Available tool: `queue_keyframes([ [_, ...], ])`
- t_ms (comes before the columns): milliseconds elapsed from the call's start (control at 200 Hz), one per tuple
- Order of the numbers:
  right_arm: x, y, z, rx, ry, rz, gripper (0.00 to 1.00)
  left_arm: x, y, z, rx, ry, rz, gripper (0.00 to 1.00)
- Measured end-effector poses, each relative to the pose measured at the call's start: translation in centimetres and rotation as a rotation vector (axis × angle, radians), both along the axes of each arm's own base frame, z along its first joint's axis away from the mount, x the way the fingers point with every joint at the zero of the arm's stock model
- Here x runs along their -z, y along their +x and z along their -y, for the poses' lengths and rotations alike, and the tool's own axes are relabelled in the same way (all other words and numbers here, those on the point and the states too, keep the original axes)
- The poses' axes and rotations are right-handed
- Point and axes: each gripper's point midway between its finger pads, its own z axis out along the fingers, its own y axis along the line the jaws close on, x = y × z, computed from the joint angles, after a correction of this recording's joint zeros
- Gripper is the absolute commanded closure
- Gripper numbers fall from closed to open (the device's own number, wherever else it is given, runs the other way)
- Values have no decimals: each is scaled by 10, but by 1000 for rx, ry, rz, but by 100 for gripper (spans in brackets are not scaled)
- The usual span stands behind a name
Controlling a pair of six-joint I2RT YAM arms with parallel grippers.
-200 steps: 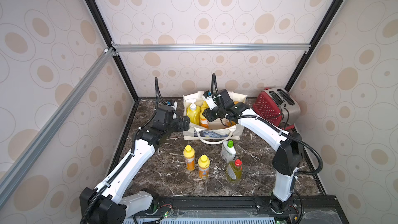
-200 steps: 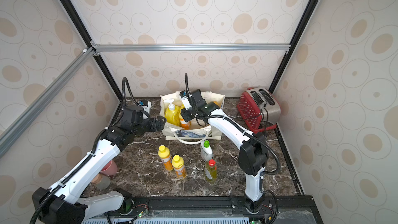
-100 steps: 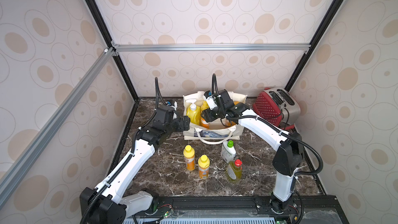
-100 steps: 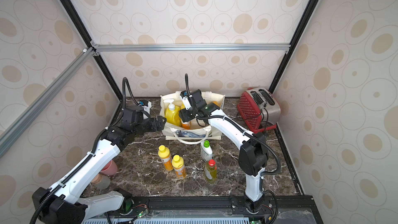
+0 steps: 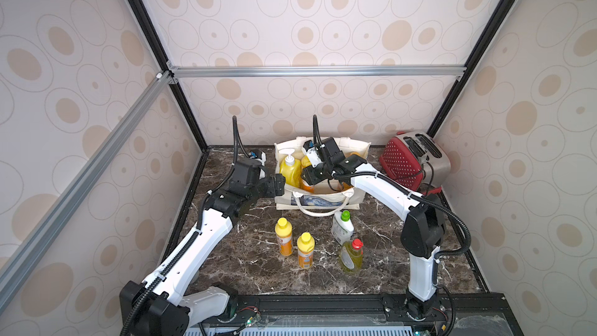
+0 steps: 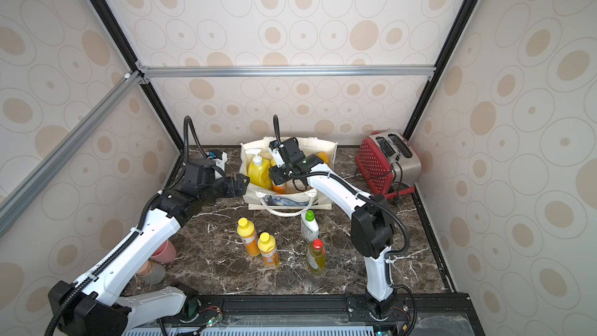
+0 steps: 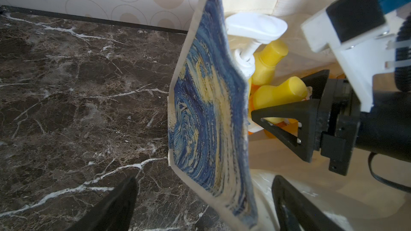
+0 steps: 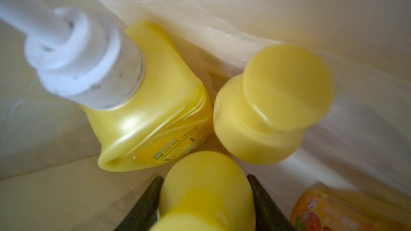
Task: Pack dish soap into the shopping bag
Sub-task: Adjust the bottle of dish soap in the shopping bag.
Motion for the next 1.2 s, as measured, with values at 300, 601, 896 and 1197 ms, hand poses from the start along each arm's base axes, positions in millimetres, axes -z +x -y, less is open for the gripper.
queue_keyframes([
  [300, -1, -1, 0, -3, 2, -4, 67, 1, 0, 0, 2, 0, -3, 7],
  [601, -7, -9, 0, -13, 17, -29, 70, 1, 0, 1, 2, 0, -3, 7],
  [896, -33, -15, -9, -38, 77, -16, 71, 1, 0, 1, 2, 0, -3, 7],
  [1197, -41, -17, -14, -53, 94, -15, 71, 1, 0, 1, 4, 2, -3, 7],
])
